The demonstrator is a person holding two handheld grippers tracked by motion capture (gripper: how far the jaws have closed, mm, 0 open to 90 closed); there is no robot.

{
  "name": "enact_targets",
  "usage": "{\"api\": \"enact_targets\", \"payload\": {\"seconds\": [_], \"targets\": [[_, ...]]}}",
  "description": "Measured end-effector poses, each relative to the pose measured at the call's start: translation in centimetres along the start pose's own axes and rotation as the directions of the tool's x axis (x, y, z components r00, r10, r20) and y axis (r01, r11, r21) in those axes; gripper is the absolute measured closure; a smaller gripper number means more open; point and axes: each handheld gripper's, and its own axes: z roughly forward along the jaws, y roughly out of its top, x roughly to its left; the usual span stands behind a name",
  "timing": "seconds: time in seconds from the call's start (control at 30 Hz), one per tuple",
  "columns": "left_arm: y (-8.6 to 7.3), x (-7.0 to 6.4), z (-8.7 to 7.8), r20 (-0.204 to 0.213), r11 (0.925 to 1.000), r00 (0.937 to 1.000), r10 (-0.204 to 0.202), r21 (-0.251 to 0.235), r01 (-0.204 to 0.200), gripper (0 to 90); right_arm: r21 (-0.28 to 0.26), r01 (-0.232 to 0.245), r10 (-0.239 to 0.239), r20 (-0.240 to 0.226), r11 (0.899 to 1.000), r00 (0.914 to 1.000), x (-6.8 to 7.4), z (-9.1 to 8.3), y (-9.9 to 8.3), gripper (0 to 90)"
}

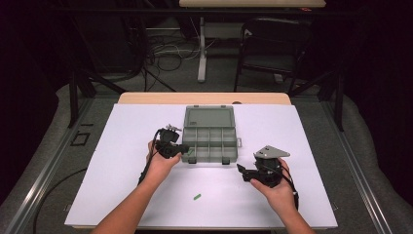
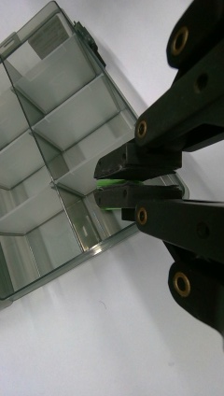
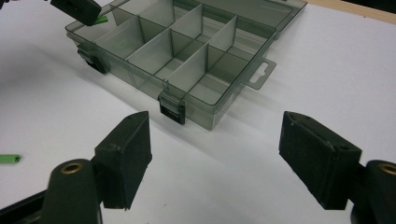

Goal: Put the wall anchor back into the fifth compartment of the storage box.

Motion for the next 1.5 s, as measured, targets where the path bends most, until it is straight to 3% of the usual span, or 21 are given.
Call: {"api": "enact_targets", "payload": {"seconds": [1.03,1.23,1.33,1.5], "targets": [[-0.2,-0.3,1.9,-0.023,0.999,0.9996,0.017,0.042,-0.016,84.8,0.001,-0.001,0.001,-0.005,1.0,1.0,0.1,0.0,0.0,24.8],[-0.2,-0.3,1.4,-0.023,0.9994,0.9996,0.014,0.033,-0.013,78.6,0.005,-0.005,0.005,-0.003,1.0,1.0,0.0,0.0,0.0,24.9],[-0.2,-0.7,0.6,-0.013,0.9999,0.9999,0.011,0.005,-0.011,73.3,-0.001,-0.001,0.001,-0.006,1.0,1.0,0.0,0.0,0.0,25.0],[-0.8,-1.4,-1.2,0.008,0.9985,0.999,0.044,-0.032,-0.044,65.4,0.015,-0.003,0.004,-0.004,1.0,1.0,0.0,-0.2,0.1,25.1]]}}
